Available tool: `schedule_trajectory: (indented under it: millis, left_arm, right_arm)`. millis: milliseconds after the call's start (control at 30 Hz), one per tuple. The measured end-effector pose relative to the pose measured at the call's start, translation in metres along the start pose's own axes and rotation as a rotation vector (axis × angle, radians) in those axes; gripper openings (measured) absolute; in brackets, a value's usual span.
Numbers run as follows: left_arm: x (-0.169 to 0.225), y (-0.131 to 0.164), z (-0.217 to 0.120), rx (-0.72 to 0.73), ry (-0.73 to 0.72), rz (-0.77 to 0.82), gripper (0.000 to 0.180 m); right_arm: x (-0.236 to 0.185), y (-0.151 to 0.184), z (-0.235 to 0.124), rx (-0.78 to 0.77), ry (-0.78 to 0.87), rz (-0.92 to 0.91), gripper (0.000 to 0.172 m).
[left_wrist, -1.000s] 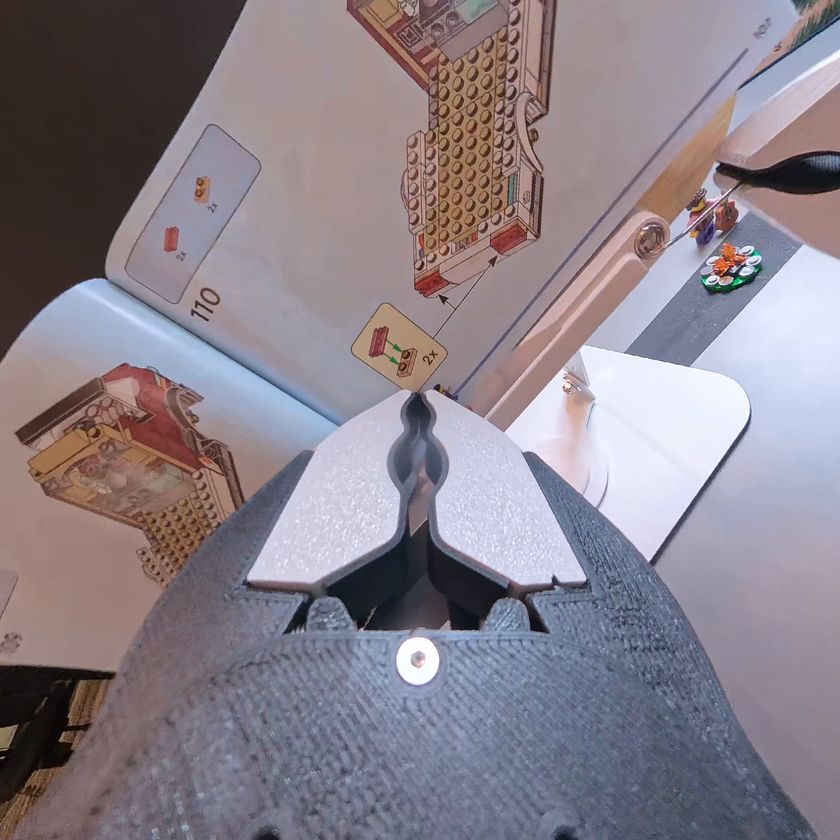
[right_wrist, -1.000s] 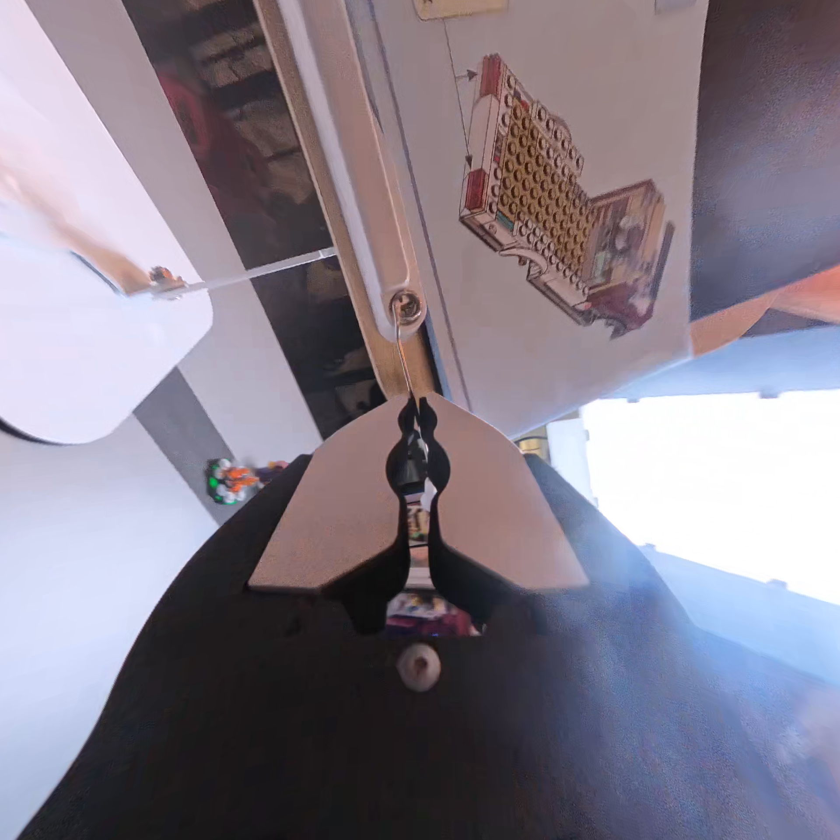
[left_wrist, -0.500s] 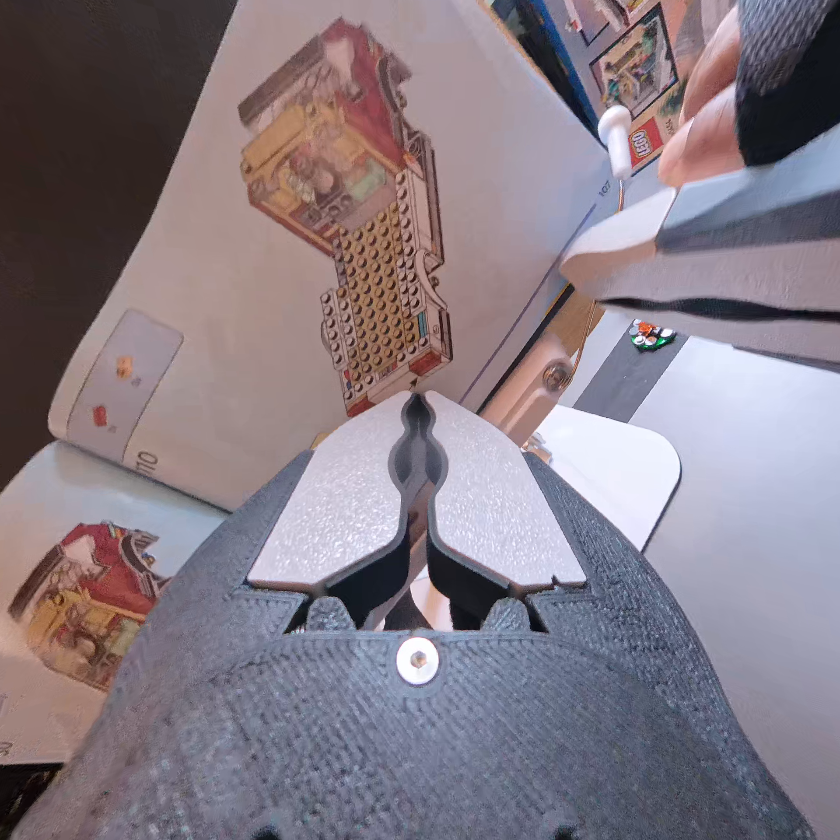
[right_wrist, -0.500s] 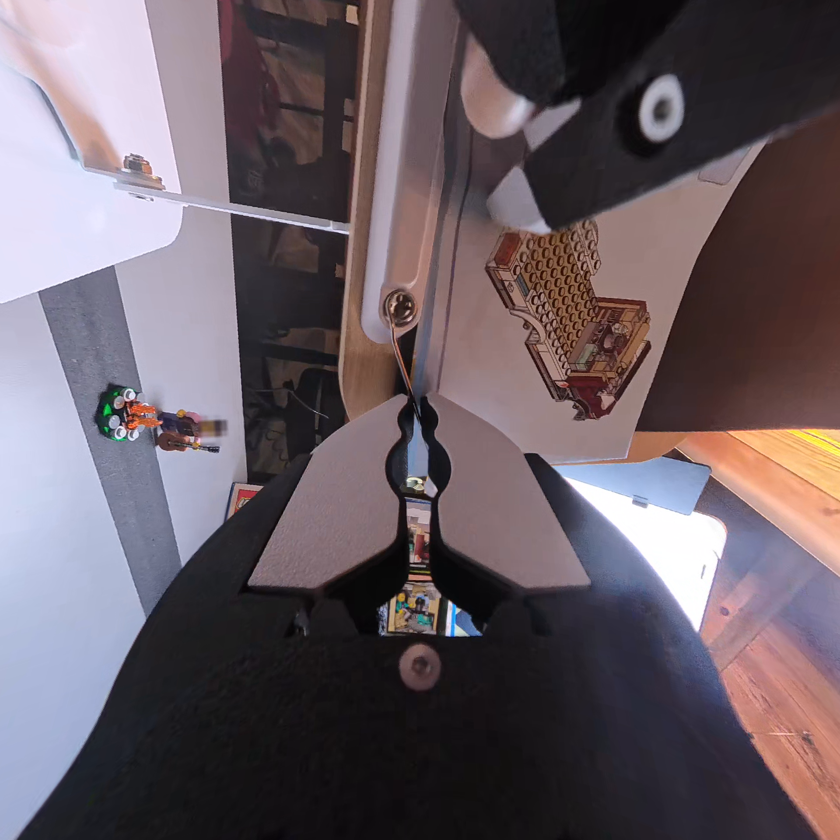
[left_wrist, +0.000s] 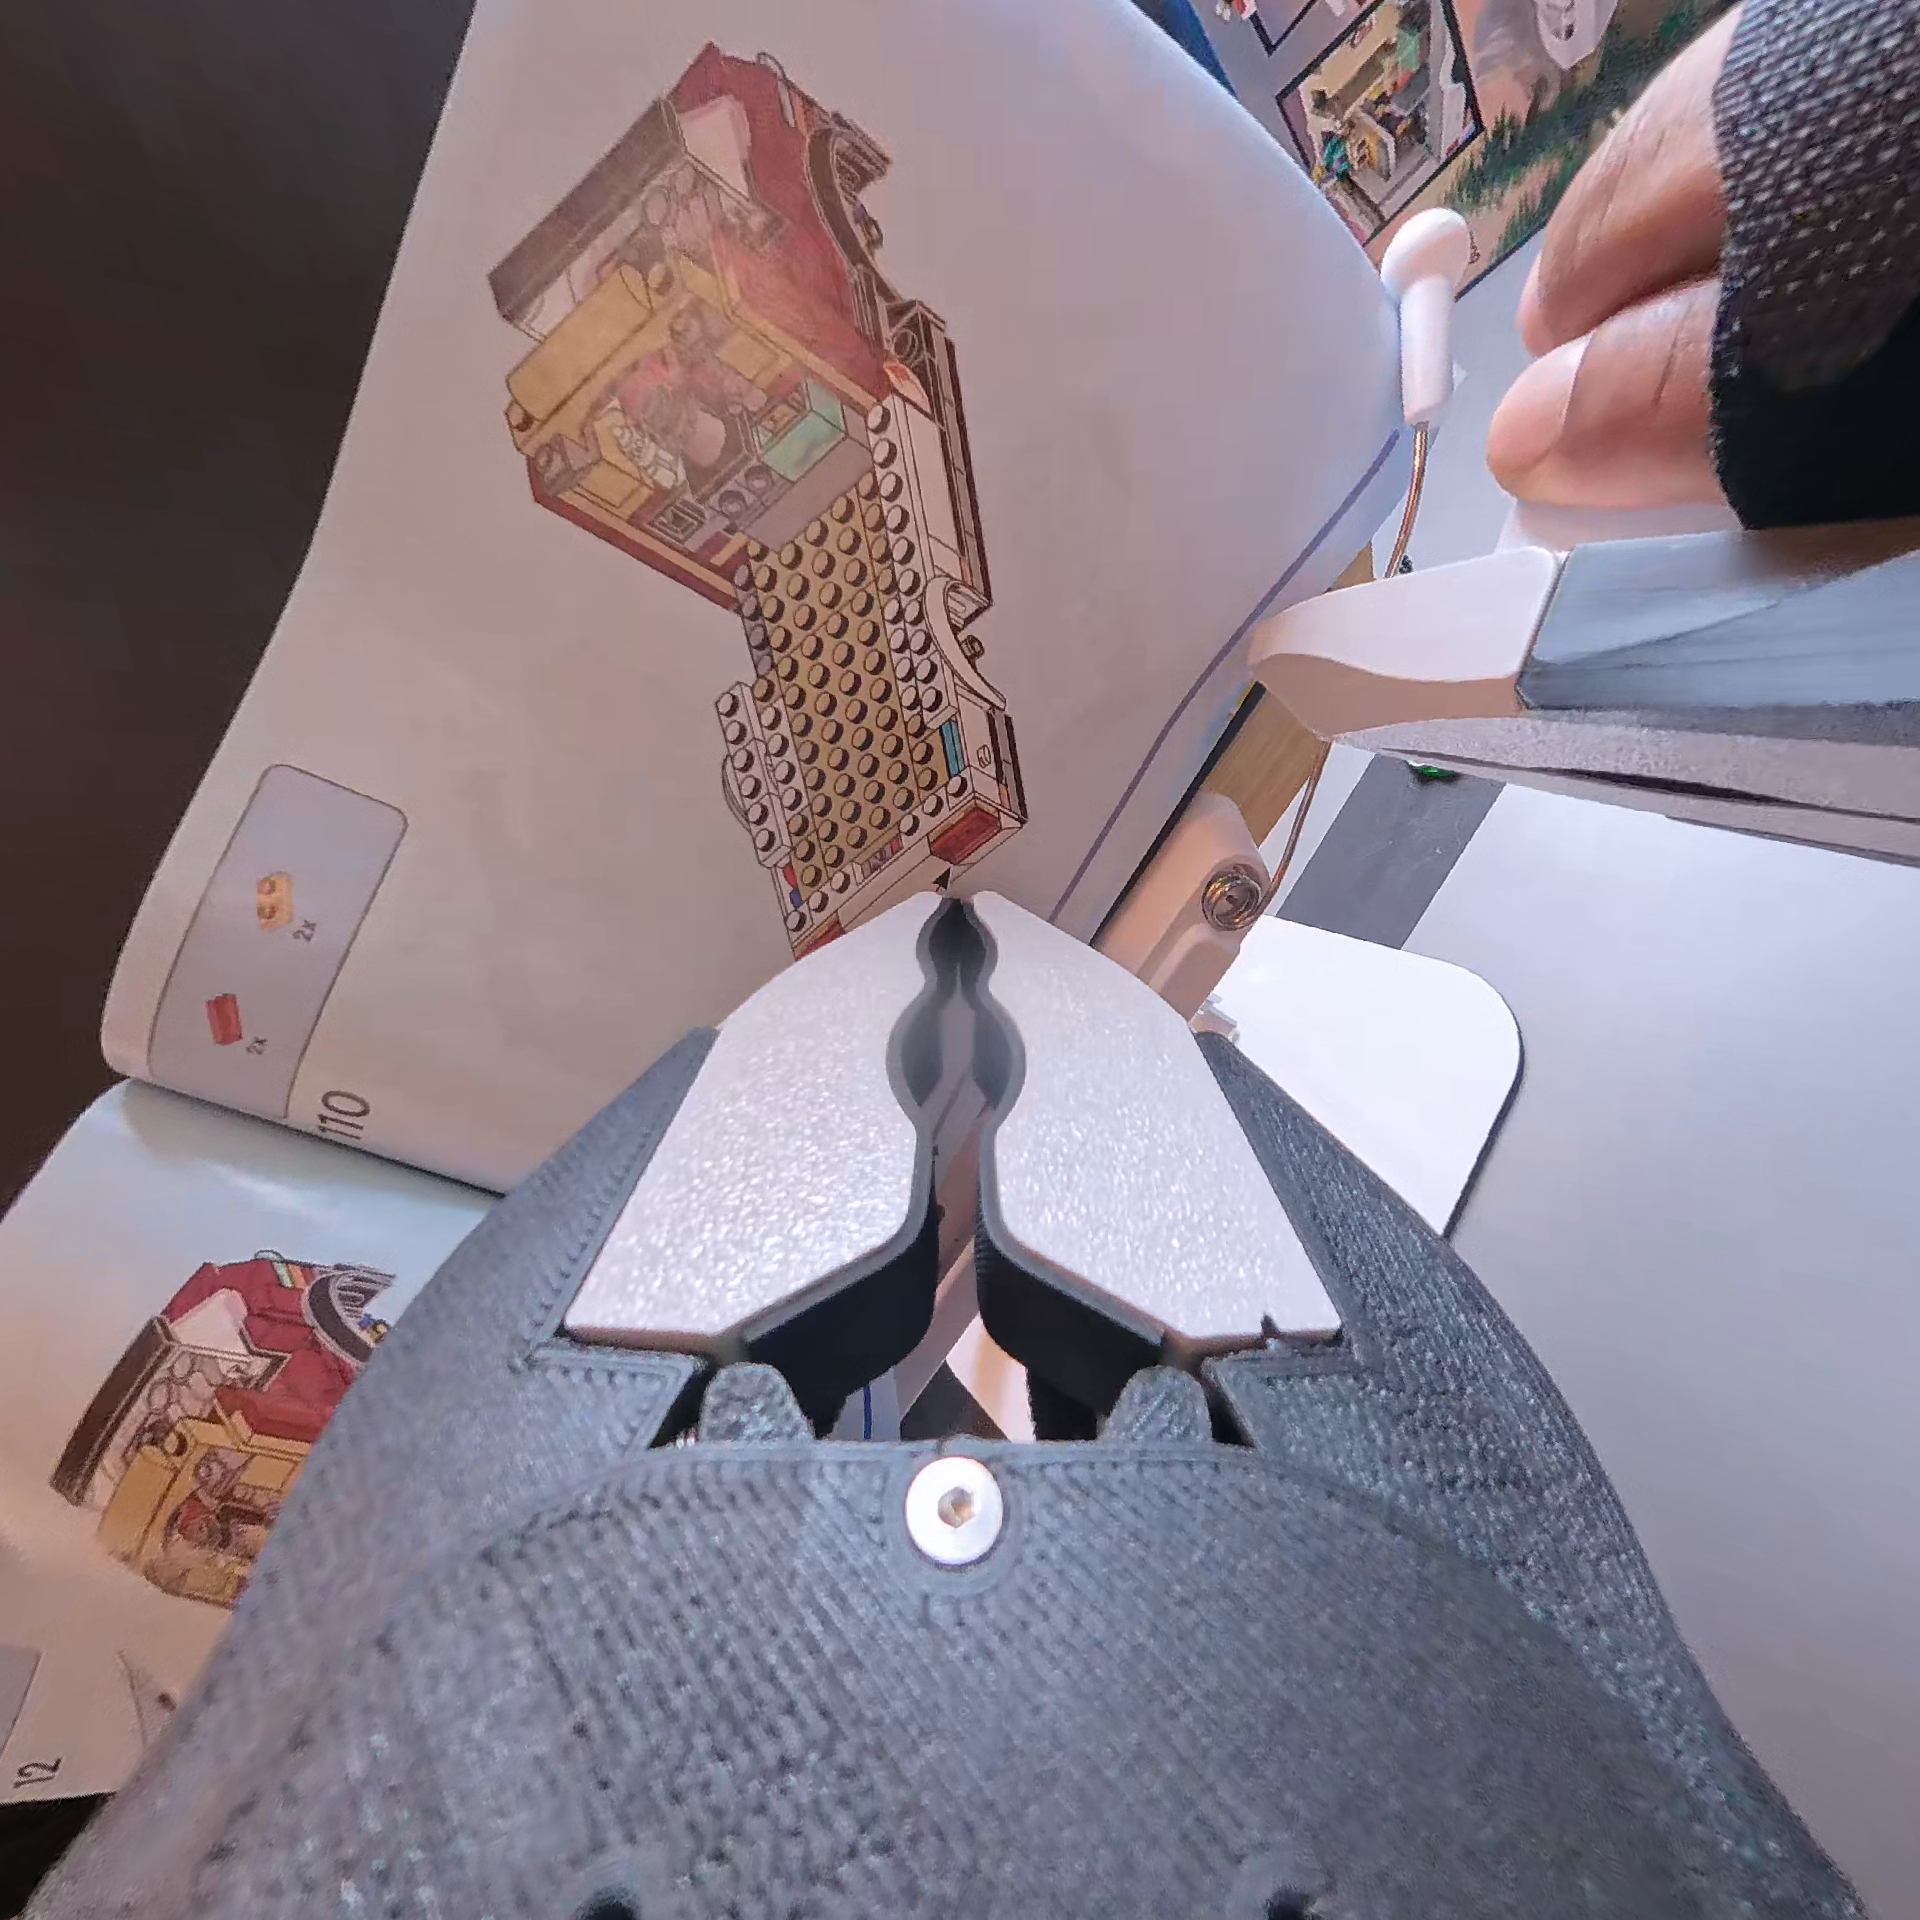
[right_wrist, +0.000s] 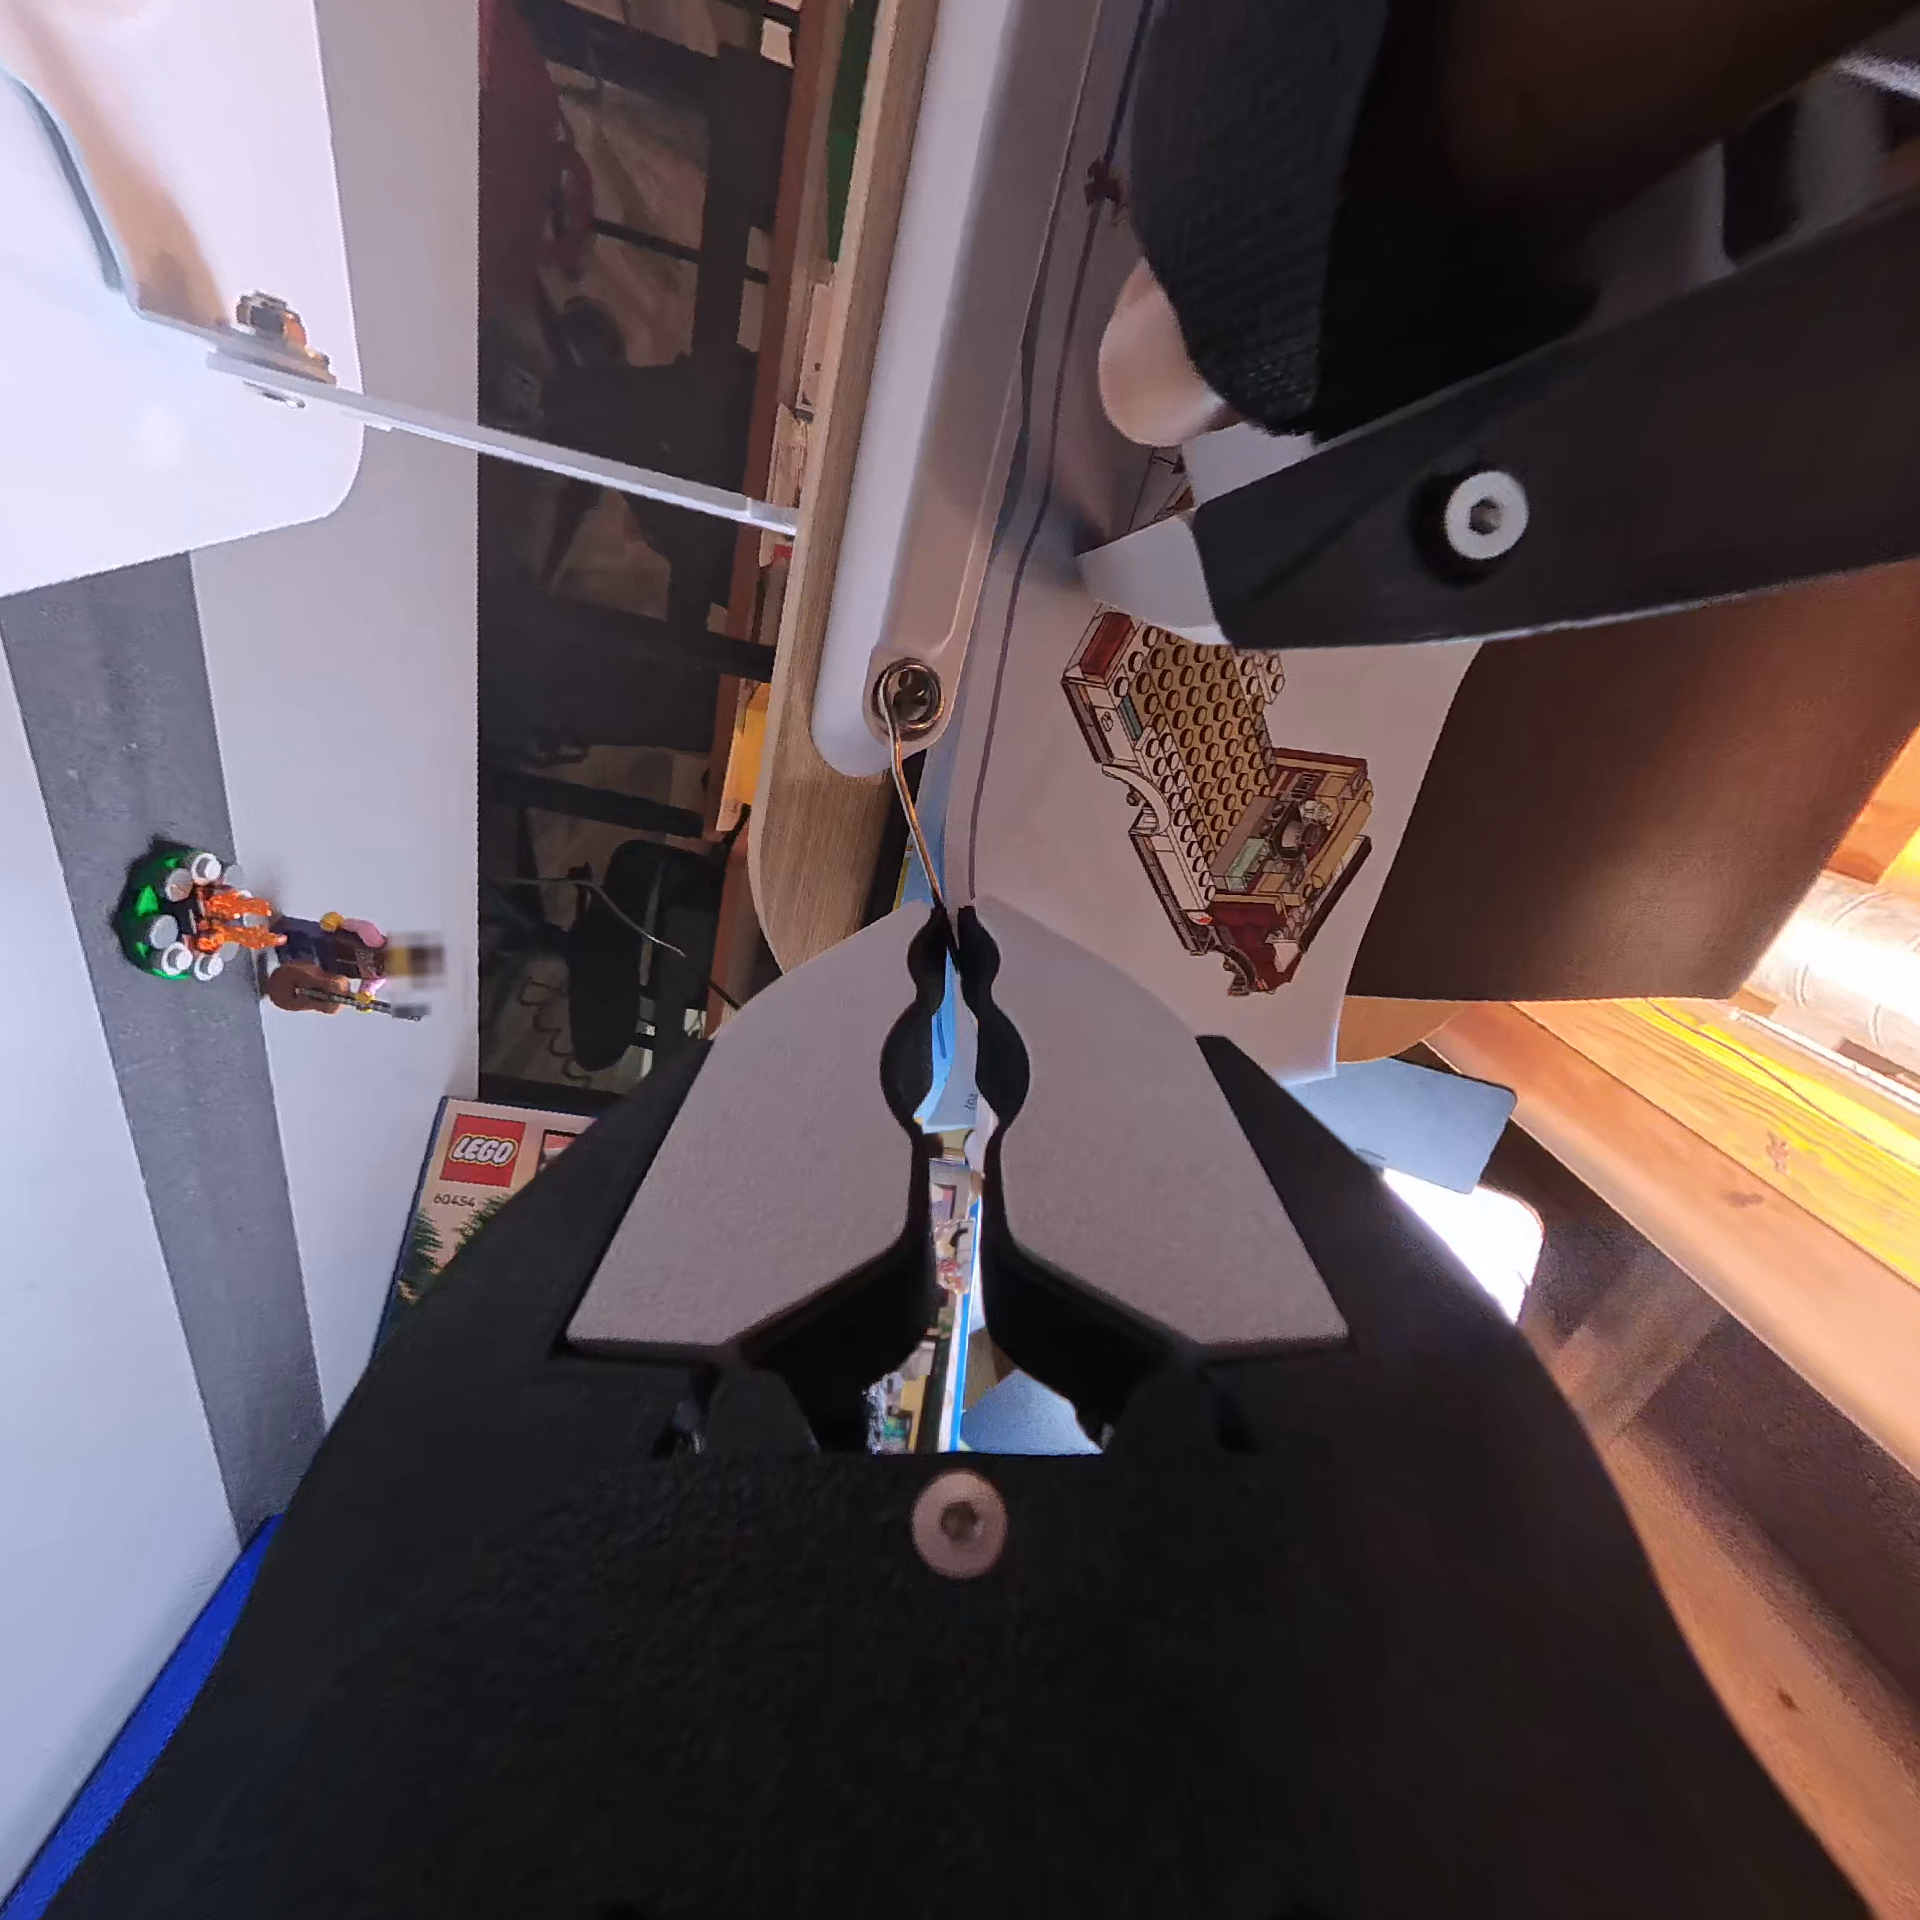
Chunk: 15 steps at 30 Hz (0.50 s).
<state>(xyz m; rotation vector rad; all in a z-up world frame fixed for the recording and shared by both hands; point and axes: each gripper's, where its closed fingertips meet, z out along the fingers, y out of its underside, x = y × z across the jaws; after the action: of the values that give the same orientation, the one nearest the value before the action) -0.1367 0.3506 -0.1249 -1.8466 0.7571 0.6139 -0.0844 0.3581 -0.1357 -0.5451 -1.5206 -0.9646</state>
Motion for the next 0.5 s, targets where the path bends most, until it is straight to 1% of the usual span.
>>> schedule_trajectory:
  millis: [100,300,500]
  left_arm:
    - [-0.001,0.000,0.001,-0.020,-0.010,-0.009,0.000]
    - [-0.001,-0.001,0.002,-0.052,-0.006,-0.013,0.000]
    - [0.000,0.000,0.001,-0.030,0.010,-0.003,0.000]
  right_arm:
    - [0.002,0.001,-0.002,-0.002,0.020,0.038,0.003]
    - [0.002,0.001,-0.011,-0.005,0.064,0.039,0.002]
    - [0.008,0.002,-0.002,0.033,0.055,-0.087,0.004]
